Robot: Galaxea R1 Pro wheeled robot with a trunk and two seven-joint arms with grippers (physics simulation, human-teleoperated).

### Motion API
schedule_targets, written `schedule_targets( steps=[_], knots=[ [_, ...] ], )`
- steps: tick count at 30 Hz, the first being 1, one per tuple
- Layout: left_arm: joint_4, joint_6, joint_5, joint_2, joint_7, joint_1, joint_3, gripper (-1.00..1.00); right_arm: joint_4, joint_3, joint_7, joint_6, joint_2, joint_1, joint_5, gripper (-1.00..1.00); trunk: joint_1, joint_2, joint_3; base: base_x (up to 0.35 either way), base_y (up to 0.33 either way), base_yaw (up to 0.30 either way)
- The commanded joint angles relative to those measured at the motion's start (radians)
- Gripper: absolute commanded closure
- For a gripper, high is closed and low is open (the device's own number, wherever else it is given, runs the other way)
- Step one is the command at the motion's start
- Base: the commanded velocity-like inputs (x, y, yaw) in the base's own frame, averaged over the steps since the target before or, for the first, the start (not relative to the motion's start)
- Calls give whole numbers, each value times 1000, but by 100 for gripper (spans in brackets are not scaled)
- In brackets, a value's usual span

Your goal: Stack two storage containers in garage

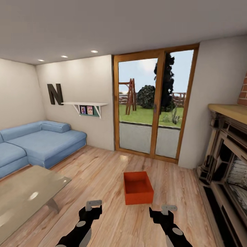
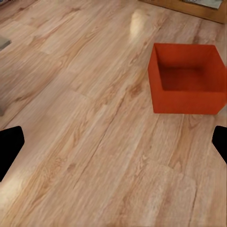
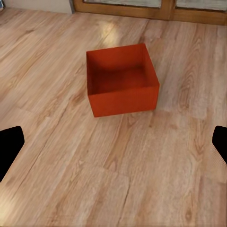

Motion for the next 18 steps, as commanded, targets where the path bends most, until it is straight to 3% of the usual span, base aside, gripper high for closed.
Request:
schedule_targets(
  steps=[1, 18],
  knots=[
    [1, -4, -3, -1, 1, -1, 5, -100, 1, 5, -4, -4, -1, 0, -10, -100, 1, -1, 0, 310, -196, 0],
    [1, -4, -3, -1, 0, -1, 5, -100, 1, 5, -4, -4, -1, 0, -11, -100, 1, -1, 0, 309, -198, 0]
  ],
)
